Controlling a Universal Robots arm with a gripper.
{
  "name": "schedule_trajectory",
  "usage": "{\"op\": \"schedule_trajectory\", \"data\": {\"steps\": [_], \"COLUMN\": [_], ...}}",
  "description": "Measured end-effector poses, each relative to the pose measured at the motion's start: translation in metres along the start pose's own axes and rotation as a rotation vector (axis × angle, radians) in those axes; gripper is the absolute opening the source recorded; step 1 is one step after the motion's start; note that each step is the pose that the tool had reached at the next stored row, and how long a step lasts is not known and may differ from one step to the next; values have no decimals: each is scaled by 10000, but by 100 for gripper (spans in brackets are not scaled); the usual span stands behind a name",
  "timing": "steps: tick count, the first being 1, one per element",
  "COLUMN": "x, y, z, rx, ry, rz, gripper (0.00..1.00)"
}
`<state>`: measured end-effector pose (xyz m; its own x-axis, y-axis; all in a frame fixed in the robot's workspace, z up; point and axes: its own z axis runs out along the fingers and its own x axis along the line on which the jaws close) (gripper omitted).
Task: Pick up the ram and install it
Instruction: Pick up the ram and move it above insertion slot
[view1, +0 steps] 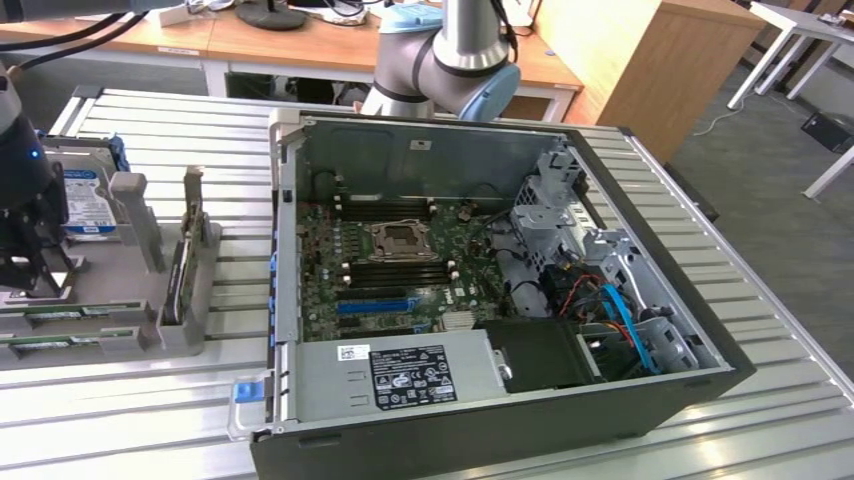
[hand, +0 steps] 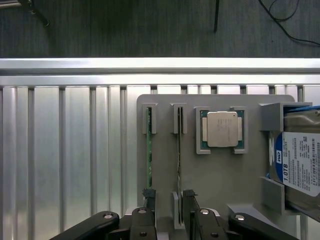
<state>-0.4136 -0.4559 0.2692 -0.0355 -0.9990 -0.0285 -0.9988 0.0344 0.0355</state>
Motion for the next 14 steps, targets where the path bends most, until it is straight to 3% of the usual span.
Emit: {"op": "schedule_trajectory", "data": {"steps": [14], "x": [2], "y": [6], "z": [79], "rx": [-1], "ry": [1], "rz": [0], "gripper": [35]}}
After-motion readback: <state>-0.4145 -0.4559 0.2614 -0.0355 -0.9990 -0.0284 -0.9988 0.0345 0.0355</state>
